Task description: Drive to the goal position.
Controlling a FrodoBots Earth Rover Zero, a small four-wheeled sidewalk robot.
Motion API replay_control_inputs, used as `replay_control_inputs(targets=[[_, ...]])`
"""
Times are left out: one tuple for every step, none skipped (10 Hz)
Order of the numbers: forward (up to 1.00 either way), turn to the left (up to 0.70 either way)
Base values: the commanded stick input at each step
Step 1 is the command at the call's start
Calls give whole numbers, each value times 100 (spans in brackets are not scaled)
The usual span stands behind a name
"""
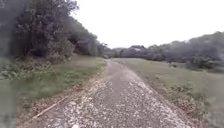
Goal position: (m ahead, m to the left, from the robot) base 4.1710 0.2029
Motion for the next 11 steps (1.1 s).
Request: replay_control_inputs(targets=[[70,-35],[70,-35],[70,-29],[70,-14],[70,0],[70,0],[70,0],[70,0],[70,0],[70,0],[70,0]])
